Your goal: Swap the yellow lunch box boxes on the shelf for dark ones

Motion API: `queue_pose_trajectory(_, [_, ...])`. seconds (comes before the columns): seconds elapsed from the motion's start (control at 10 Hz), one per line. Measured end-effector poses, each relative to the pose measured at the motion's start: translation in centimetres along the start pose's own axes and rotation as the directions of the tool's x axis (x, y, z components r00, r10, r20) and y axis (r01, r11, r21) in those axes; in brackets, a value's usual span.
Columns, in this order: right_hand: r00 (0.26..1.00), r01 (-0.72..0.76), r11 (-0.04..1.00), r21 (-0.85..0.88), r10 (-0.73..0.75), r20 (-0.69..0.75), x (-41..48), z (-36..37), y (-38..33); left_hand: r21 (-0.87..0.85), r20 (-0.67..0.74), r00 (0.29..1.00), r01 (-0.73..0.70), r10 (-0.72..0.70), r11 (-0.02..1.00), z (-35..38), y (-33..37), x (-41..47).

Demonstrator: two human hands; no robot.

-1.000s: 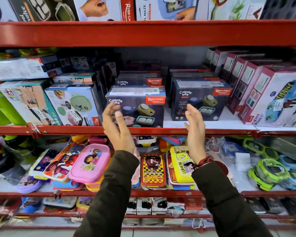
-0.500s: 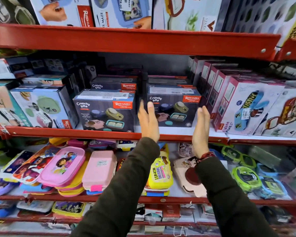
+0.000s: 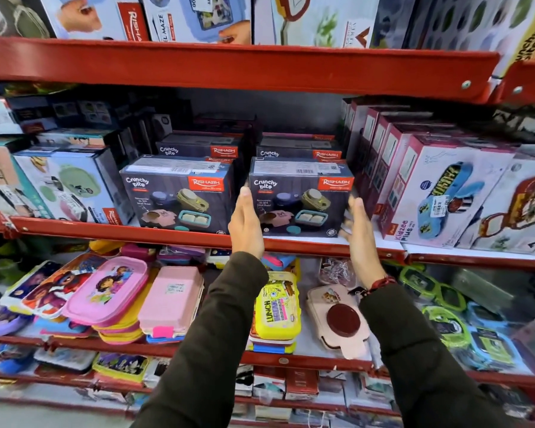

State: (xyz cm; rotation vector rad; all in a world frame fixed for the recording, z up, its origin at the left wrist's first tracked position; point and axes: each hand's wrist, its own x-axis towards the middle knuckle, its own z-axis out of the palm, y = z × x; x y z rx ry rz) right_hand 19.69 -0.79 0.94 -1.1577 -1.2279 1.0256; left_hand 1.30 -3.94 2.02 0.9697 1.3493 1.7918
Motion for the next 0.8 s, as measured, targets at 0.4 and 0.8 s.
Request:
queue_pose_trajectory(0.4, [0.996,0.041,0.996,-0.080,-0.035,0.085,-2.2,-1.5,-0.5,0.095,-0.020,0.999,-0.045,0.047,0.994,-0.8,0.2,-1.1])
queue_pose_trajectory(0.8, [0.992,0.129,0.982,-0.141,-0.129,0.009,-3.2,-1.7,0.0,0.135,-0.063,0.985,-0.151,0.161,0.979,-0.9,-0.4,-2.9])
